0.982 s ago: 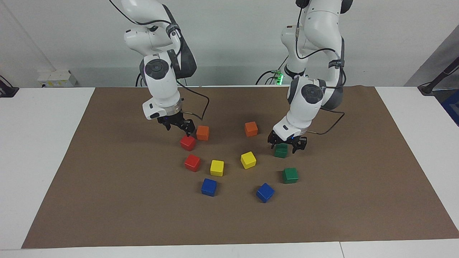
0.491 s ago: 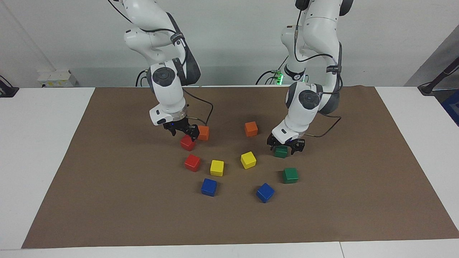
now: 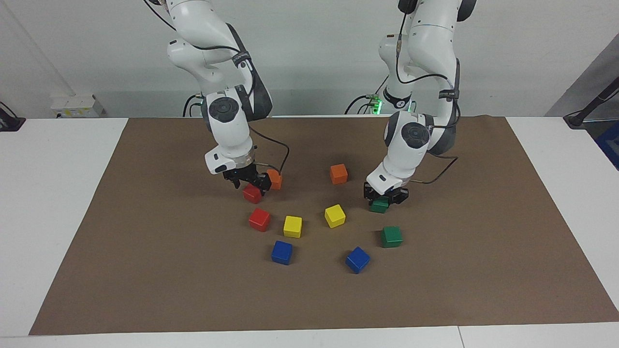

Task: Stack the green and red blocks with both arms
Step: 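Carry the green cube outward while the right gripper grasps the red cube, then carry the red cube outward while the left gripper releases the green cube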

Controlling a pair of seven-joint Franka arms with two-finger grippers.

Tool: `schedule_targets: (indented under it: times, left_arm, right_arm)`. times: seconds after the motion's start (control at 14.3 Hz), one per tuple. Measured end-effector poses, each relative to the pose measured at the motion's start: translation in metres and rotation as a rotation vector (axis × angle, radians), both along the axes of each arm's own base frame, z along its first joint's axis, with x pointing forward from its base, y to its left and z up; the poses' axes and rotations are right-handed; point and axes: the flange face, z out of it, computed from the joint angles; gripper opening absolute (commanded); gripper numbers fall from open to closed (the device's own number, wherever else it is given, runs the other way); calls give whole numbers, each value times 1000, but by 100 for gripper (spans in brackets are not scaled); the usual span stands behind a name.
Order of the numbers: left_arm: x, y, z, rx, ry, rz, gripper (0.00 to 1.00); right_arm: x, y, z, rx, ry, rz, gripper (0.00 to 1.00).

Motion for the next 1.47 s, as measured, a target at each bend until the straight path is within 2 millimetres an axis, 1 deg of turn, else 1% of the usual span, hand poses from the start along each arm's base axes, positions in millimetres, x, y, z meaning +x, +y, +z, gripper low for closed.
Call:
schedule_targets:
  times: [0.14, 0.21, 0.28, 0.35, 0.49, 0.56, 0.63, 0.7, 0.77, 0.84, 0.91, 0.98, 1.05, 1.12, 1.26, 1.4, 1.47]
  left_arm:
    - [5, 5, 5, -2, -10, 18, 0]
    - [11, 14, 10, -4, -19, 36, 0]
    - [19, 29, 19, -7, -31, 63, 0]
    - [26, 49, 31, -8, -38, 97, 0]
    - [35, 98, 51, -5, -38, 159, 0]
    - [39, 129, 58, -2, -40, 167, 0]
    - [42, 167, 62, 2, -45, 156, 0]
    - [44, 207, 62, 7, -47, 145, 0]
    - [43, 249, 61, 12, -46, 144, 0]
    - [40, 287, 60, 15, -46, 157, 0]
    - [36, 316, 60, 17, -46, 177, 0]
    - [32, 334, 58, 18, -43, 200, 0]
    - [29, 345, 56, 18, -38, 219, 0]
    - [25, 353, 53, 18, -33, 233, 0]
    - [20, 363, 47, 19, -33, 254, 0]
    - [17, 365, 38, 19, -33, 258, 0]
    - [16, 363, 32, 19, -30, 256, 0]
  right_arm:
    - [0, 0, -6, 0, 2, 0, 95]
    - [1, 0, -9, 2, -4, -1, 95]
    - [1, 0, -14, 4, -9, -1, 95]
    - [1, 1, -18, 6, -13, -1, 94]
    - [1, 1, -24, 6, -11, -1, 89]
    - [1, 1, -26, 6, -9, -1, 88]
    - [1, 1, -26, 5, -8, -1, 87]
    - [0, 1, -27, 5, -8, -1, 84]
    - [0, 1, -27, 5, -8, -1, 75]
    - [-1, 0, -28, 5, -8, 0, 61]
    - [-1, 0, -28, 5, -7, 0, 44]
    - [-1, 1, -29, 4, -6, 2, 29]
    - [-2, 1, -29, 4, -5, 6, 17]
    - [-2, 1, -29, 3, -5, 7, 8]
    - [-2, 1, -29, 3, -6, 9, 8]
    - [-1, 1, -27, 2, -6, 22, 8]
    - [3, -2, -20, -2, 1, 52, 8]
